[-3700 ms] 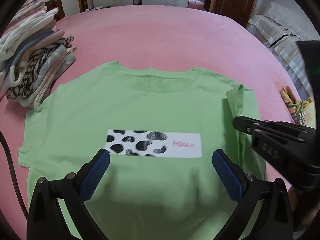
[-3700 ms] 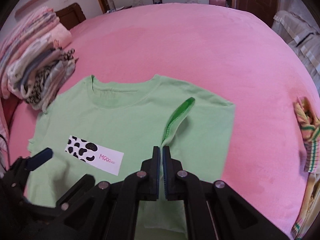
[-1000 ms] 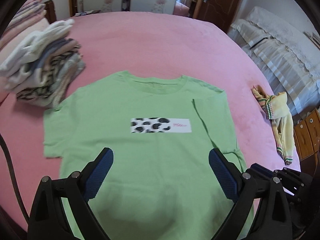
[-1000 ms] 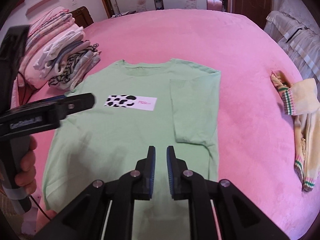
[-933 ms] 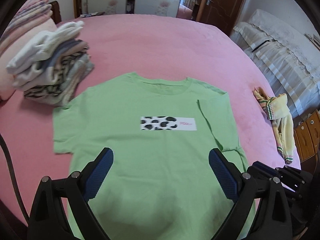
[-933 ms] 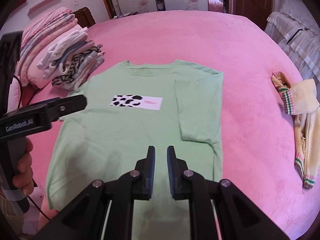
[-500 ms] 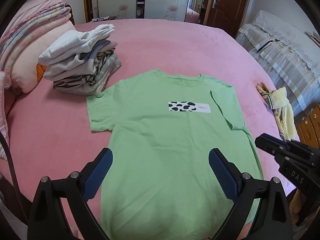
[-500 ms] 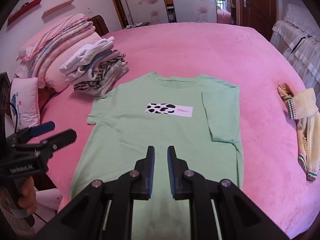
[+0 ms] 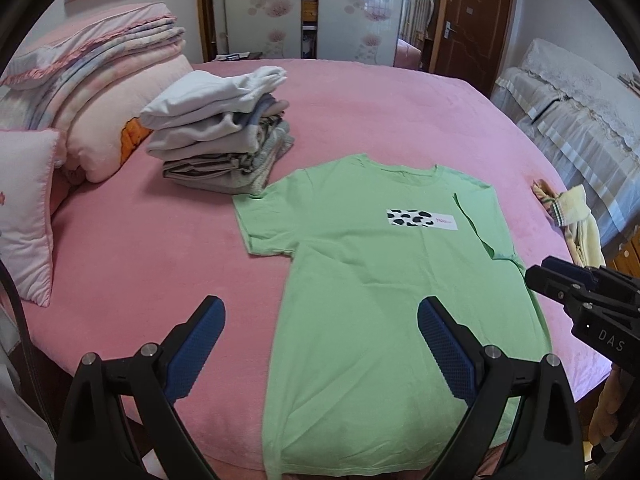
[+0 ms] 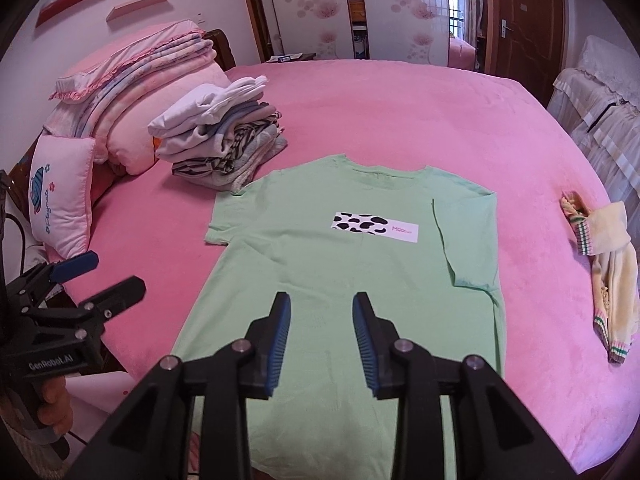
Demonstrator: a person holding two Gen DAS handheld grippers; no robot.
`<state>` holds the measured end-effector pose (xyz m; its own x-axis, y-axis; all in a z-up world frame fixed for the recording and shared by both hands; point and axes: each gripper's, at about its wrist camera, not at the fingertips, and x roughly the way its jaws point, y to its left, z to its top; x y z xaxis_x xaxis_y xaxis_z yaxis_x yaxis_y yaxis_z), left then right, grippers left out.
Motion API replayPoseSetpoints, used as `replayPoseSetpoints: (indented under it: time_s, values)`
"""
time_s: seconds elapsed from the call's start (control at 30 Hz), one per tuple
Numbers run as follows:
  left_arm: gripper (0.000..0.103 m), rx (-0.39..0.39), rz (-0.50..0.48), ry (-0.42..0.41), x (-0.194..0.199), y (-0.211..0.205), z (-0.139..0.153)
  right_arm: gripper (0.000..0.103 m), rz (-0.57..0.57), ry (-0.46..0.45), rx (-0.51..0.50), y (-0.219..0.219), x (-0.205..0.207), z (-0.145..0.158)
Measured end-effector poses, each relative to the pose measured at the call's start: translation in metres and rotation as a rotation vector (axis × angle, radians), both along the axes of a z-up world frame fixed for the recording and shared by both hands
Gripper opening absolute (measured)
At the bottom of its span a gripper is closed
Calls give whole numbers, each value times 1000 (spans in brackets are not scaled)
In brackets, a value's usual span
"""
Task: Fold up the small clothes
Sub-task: 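Move the left gripper to the shirt's other side edge and grasp it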
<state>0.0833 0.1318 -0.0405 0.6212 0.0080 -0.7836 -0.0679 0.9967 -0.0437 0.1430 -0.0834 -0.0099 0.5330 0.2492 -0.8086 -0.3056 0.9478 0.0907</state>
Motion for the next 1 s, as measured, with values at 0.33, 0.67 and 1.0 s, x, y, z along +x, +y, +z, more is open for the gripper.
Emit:
replayPoseSetpoints:
  time_s: [0.33, 0.67, 1.0]
  values:
    - [96, -36, 72, -30, -14, 58, -1, 32, 15, 46, -7, 28, 1, -14]
    - [96, -117, 169, -9, 25, 102, -31, 32, 44, 57, -16, 51, 22, -25]
    - [83, -210, 174, 63, 111, 113, -96, 32, 58, 51, -57, 69, 61, -59]
